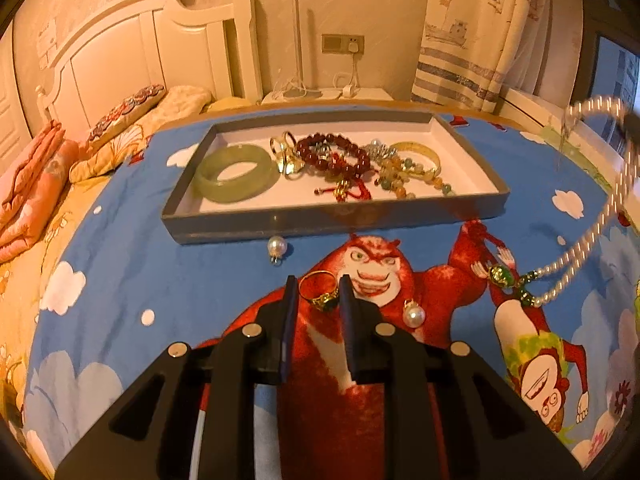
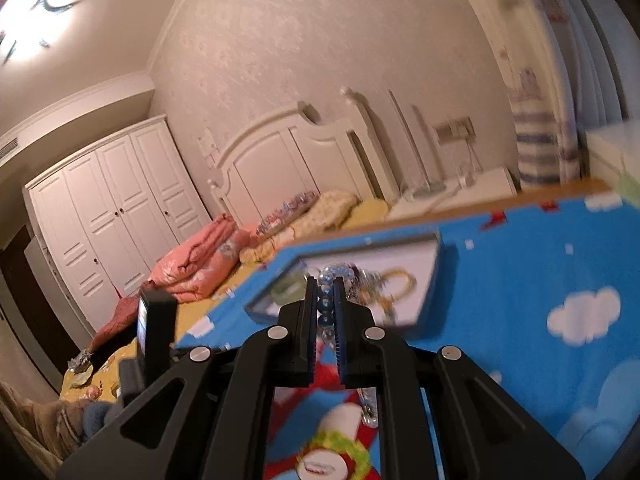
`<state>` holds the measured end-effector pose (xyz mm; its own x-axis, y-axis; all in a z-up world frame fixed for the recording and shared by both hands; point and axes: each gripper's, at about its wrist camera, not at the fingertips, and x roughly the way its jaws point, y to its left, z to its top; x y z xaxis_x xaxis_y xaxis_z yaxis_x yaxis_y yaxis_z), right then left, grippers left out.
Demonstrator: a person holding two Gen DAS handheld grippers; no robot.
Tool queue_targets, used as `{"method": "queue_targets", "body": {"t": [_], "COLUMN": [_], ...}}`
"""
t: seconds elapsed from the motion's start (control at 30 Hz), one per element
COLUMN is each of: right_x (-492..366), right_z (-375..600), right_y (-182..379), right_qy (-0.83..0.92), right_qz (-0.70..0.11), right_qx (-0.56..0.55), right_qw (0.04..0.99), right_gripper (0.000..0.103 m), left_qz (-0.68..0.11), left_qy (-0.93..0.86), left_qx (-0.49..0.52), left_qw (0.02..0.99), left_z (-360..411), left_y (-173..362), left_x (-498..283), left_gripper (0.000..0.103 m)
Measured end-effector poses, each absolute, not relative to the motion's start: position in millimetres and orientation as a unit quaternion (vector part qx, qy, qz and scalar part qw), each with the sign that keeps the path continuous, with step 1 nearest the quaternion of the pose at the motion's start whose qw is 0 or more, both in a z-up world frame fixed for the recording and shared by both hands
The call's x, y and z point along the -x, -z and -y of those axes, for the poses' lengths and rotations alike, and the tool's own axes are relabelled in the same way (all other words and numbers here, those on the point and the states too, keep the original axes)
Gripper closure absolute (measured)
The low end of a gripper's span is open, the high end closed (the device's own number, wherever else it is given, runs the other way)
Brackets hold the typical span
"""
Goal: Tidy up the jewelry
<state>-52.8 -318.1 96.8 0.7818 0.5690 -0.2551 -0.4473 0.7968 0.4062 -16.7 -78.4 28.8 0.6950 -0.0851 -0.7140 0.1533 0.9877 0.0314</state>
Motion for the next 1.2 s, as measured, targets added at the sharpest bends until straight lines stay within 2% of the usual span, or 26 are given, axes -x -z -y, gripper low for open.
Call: {"method": "queue_targets", "body": {"t": [0.77,1.2], "right_x": [7,-70], "right_z": [289,266], "right_y": [-176,-175], "right_qy": [-0.268,-0.259], "right_qz": [-0.119,-0.153], "right_qx": [-0.098,-0.091], "right_qw": [0.951,0.950], "right_gripper": [0.093,0.093], "left_qz": [-0.351,-0.373], "left_qy": [0.081,0.075], "left_qx": [-0.051,-0.073], "left_qw": [0.931,0.922], "left_z": [80,89], "left_y": [-73,-62], "left_x": [-25,-70], "left_gripper": [0.083,0.083]}}
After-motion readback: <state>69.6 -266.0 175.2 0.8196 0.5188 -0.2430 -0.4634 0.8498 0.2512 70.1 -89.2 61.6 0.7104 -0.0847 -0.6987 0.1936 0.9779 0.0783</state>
